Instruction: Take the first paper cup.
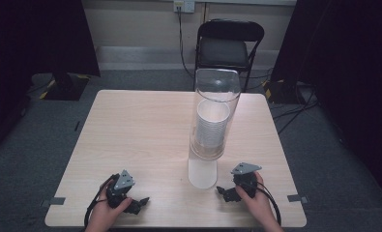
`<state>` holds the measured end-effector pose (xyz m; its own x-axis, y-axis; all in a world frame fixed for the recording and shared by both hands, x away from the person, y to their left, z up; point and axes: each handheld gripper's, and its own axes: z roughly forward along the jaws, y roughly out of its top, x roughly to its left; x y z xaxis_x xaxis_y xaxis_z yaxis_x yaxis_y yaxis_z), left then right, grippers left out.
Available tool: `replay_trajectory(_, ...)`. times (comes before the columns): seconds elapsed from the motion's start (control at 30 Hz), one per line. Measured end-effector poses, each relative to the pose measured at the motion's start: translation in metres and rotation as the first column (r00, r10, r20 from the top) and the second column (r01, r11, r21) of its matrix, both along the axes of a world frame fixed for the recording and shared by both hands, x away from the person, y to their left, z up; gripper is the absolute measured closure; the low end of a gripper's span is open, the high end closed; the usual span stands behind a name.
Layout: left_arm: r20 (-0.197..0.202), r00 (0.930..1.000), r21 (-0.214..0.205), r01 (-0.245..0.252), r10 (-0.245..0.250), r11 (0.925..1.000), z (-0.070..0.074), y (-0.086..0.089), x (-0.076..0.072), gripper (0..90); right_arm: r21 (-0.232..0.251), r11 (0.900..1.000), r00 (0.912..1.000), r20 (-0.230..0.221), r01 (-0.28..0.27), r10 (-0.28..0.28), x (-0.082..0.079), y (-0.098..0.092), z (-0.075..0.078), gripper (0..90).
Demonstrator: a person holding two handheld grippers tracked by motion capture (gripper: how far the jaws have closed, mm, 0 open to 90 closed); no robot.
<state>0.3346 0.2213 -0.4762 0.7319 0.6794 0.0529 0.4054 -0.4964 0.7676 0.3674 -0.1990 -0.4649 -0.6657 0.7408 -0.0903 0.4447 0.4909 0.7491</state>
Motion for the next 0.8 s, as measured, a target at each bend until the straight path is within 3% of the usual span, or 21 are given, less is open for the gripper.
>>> replay_trajectory(0.67, 0.001, 1.0000, -0.001, -0.002, 0.002, 1.0000, 0.0000, 0.0000, -0.0002, 0.0, 0.003, 0.9991, 0.9991, 0.008, 0.041, -0.041, -0.0025, 0.0067, -0.0002, 0.0)
replay_trajectory(0.73, 0.001, 1.0000, -0.001, -0.002, 0.002, 1.0000, 0.0000, 0.0000, -0.0002, 0.0, 0.010, 0.9993, 0.9993, 0.011, 0.036, -0.036, -0.0035, 0.0075, 0.0005, 4.6)
replay_trajectory(0.8, 0.000, 1.0000, -0.001, -0.003, 0.003, 1.0000, 0.0000, 0.0000, -0.0002, 0.0, 0.017, 0.9998, 0.9997, 0.020, 0.014, -0.015, -0.0043, 0.0080, 0.0022, 17.2)
